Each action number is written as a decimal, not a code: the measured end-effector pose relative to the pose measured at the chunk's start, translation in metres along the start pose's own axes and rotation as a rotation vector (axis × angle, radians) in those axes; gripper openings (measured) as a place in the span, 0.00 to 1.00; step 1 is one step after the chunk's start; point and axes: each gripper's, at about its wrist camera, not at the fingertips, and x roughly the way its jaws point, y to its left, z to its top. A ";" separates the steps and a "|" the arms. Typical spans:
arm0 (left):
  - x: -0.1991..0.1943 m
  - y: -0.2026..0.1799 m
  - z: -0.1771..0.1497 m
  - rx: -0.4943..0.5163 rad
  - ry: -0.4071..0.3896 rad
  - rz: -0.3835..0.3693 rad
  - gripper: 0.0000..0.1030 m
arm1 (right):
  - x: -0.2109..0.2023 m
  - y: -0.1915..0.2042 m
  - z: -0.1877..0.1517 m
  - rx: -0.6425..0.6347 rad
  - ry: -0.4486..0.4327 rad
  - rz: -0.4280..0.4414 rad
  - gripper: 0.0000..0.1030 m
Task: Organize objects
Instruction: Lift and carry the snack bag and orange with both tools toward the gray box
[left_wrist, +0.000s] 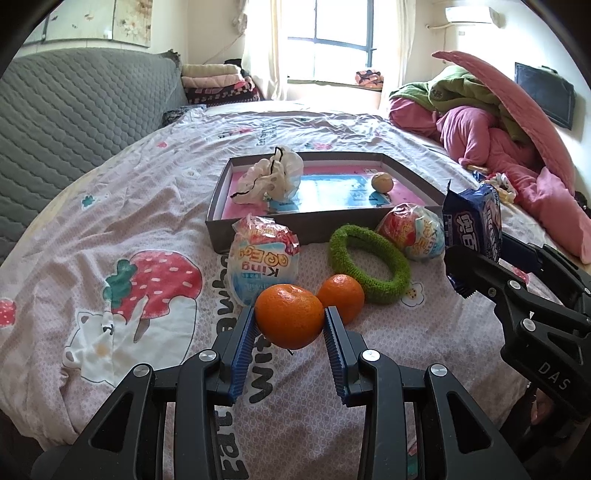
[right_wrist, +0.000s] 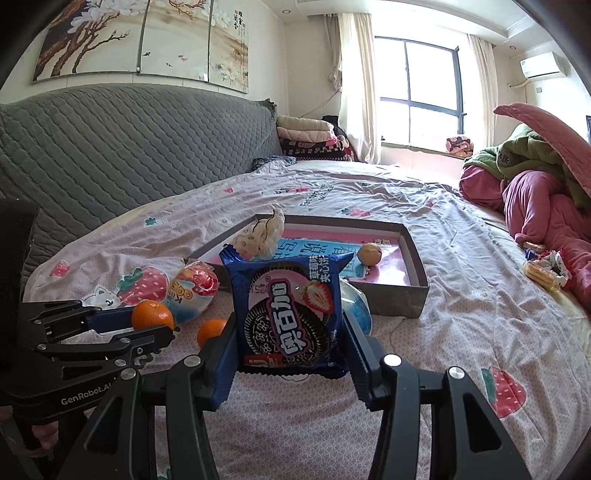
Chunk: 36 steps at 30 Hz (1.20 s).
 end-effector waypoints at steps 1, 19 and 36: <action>0.000 0.000 0.000 0.001 -0.002 0.000 0.37 | -0.001 0.000 0.000 0.000 -0.005 0.000 0.51; -0.010 0.000 0.016 -0.001 -0.057 0.011 0.37 | -0.009 -0.005 0.010 0.011 -0.060 -0.008 0.51; 0.002 0.007 0.049 -0.026 -0.083 0.008 0.37 | -0.007 -0.022 0.032 0.025 -0.092 -0.030 0.51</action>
